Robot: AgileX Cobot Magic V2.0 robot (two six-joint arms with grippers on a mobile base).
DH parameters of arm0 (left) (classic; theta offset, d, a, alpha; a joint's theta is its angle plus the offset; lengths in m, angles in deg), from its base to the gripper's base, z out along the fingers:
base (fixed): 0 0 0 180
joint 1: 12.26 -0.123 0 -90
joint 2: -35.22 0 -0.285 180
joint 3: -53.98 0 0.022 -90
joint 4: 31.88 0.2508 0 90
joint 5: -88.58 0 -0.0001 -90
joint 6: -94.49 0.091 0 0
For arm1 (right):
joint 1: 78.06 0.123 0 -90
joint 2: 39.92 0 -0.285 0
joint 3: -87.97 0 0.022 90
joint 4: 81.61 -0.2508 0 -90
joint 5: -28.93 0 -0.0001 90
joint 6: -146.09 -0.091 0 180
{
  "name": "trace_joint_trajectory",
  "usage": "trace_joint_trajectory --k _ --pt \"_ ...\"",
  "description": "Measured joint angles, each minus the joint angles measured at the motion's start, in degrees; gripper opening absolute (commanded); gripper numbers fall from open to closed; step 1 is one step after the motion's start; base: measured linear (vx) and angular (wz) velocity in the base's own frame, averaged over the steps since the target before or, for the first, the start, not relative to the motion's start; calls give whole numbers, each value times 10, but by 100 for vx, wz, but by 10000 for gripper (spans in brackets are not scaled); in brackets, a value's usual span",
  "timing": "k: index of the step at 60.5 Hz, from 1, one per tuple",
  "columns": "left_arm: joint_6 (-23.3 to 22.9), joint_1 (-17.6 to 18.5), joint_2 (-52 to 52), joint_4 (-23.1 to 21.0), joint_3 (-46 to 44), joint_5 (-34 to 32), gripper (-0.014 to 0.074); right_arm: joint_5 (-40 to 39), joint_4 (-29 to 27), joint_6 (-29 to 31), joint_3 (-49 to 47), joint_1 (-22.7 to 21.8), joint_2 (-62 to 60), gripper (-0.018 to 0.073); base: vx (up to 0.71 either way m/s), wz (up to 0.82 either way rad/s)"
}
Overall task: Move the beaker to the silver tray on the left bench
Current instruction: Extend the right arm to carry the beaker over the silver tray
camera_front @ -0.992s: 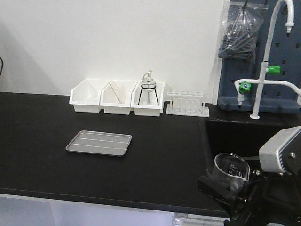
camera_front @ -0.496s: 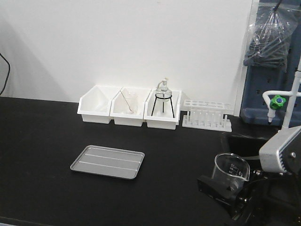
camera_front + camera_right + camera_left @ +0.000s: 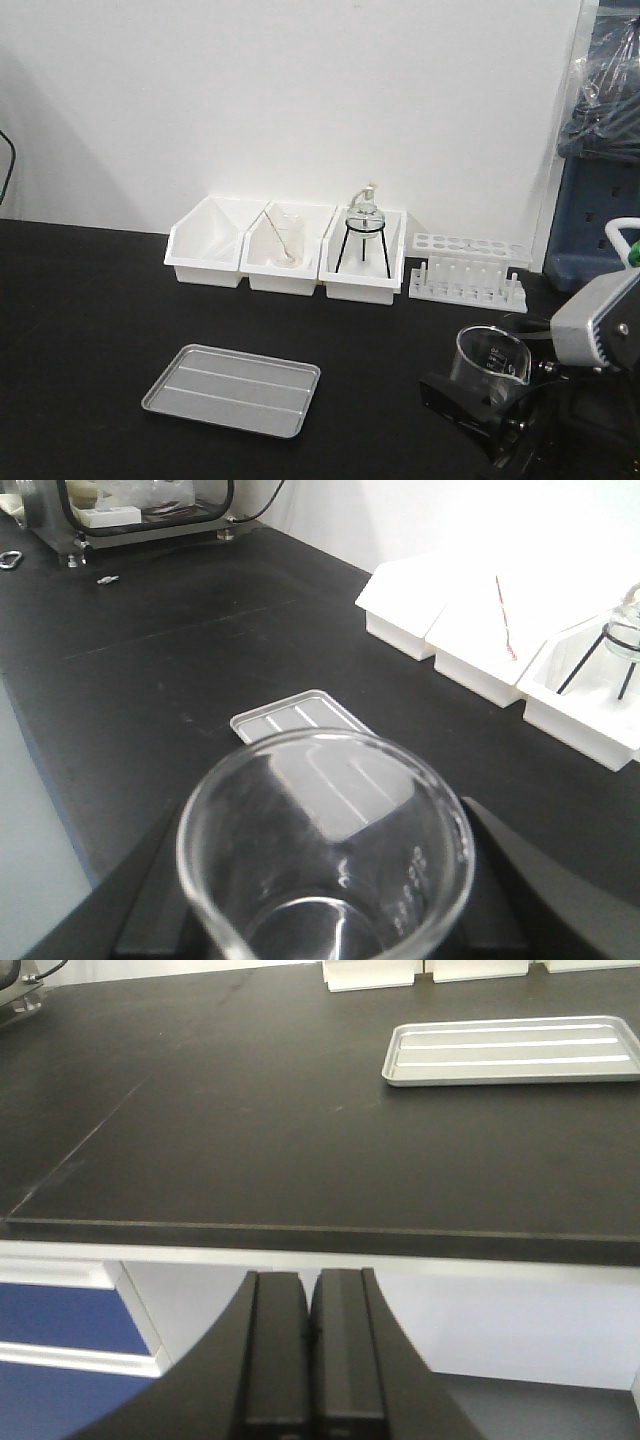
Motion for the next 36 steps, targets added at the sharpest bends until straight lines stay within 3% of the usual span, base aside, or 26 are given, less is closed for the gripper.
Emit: trace_joint_trajectory --k 36 --pt "0 0 0 0 0 0 1 0 0 0 0 0 0 -11 11 -2"
